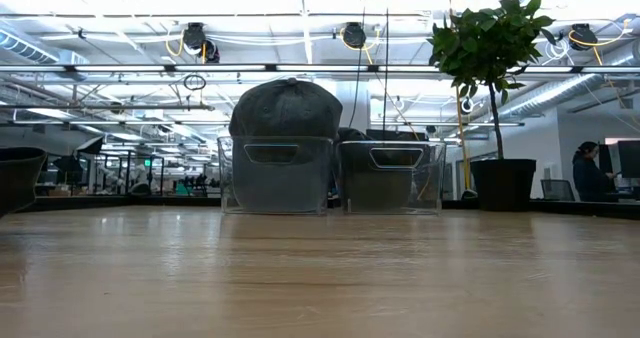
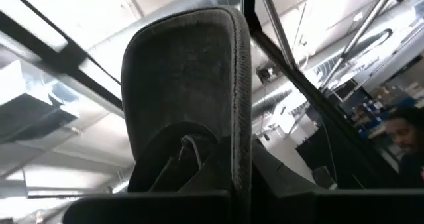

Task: Pick & Place hat
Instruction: Put the top black cap into the right transparent bin

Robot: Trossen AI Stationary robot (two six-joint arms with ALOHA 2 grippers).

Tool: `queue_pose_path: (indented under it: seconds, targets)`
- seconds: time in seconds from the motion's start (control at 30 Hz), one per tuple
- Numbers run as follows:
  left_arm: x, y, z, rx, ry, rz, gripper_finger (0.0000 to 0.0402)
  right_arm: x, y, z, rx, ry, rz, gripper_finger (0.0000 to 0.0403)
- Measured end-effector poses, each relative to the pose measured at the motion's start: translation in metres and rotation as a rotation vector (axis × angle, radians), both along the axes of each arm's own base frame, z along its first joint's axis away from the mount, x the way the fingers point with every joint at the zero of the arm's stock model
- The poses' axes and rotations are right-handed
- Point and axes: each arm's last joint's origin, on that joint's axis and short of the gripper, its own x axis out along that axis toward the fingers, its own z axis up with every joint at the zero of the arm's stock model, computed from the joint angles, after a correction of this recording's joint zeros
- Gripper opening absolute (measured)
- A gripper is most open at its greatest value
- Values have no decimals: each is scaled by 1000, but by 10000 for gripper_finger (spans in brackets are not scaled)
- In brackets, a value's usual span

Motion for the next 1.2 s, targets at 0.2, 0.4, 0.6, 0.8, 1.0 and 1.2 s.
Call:
queue_pose_path:
  seconds: [0.2, 0.4, 0.6, 0.8, 1.0, 1.2]
  targets:
    - [5, 1, -4, -15, 26, 25, 8, 4, 1, -2, -15, -3, 50, 191]
    - [9, 1, -7, -16, 41, 25, 8, 6, 1, -3, -37, -11, 37, 110]
    - [8, 1, -6, -16, 34, 26, 8, 4, 1, 0, -59, -43, 19, 13]
    - [9, 1, -7, -19, 41, 22, 8, 4, 1, -1, -80, -46, 8, 8]
    - [9, 1, -7, -94, 68, -39, 16, 3, 2, 0, -103, -50, 28, 8]
    - [7, 3, -5, -249, 104, -110, 105, -11, 3, 8, -95, -85, 46, 8]
